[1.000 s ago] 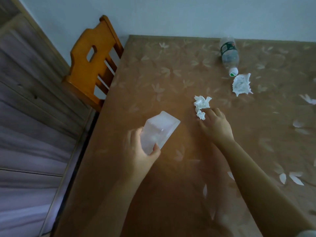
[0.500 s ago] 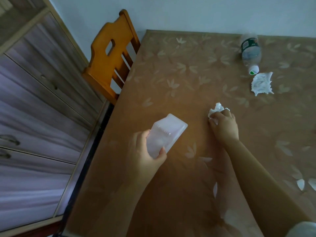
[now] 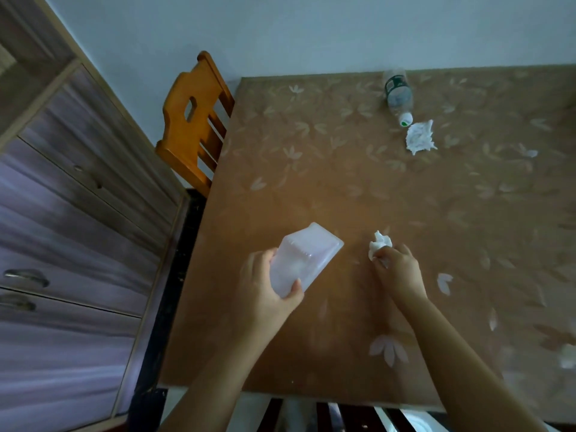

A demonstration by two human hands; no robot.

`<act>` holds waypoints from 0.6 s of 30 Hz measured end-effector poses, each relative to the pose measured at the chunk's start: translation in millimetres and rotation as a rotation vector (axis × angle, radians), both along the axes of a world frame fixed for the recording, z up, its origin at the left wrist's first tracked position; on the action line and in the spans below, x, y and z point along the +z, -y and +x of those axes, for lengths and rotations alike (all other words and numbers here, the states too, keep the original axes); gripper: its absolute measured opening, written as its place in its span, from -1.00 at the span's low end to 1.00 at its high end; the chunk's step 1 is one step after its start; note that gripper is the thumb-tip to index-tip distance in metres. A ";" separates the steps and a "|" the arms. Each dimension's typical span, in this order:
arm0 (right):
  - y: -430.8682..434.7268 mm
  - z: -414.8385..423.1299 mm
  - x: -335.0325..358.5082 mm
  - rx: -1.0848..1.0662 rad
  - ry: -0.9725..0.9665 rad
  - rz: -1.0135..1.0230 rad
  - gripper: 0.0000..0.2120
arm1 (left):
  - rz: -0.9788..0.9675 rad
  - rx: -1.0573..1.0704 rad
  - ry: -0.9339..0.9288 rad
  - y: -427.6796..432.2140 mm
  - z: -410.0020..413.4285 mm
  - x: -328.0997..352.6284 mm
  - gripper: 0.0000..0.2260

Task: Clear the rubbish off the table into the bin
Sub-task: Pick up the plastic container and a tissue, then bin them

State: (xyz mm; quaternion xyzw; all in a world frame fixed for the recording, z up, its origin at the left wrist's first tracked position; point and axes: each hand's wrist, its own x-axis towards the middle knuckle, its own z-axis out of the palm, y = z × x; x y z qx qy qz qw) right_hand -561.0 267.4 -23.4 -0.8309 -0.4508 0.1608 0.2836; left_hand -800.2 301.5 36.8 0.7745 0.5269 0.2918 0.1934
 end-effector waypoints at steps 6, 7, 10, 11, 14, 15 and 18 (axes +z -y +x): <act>76.2 -33.4 43.0 -0.060 0.053 0.075 -0.96 | 0.010 -0.158 0.053 28.6 -19.3 26.8 -0.54; 87.8 -37.7 52.4 -0.086 0.068 0.092 -0.96 | 0.014 -0.179 0.056 32.4 -21.7 31.1 -0.53; 121.5 -51.4 81.0 -0.148 0.137 0.127 -0.97 | 0.020 -0.249 0.061 44.2 -26.0 44.9 -0.52; 132.6 -56.1 88.8 -0.168 0.161 0.138 -0.97 | 0.018 -0.281 0.075 48.5 -26.1 49.1 -0.52; 166.7 -71.5 105.5 -0.234 0.185 0.174 -0.94 | 0.004 -0.375 0.124 62.5 -21.9 61.3 -0.51; 178.4 -76.8 110.2 -0.270 0.175 0.186 -0.94 | 0.005 -0.406 0.131 68.0 -18.9 66.1 -0.51; 212.5 -91.5 126.7 -0.374 0.171 0.230 -0.94 | 0.003 -0.496 0.154 87.8 -6.4 80.3 -0.51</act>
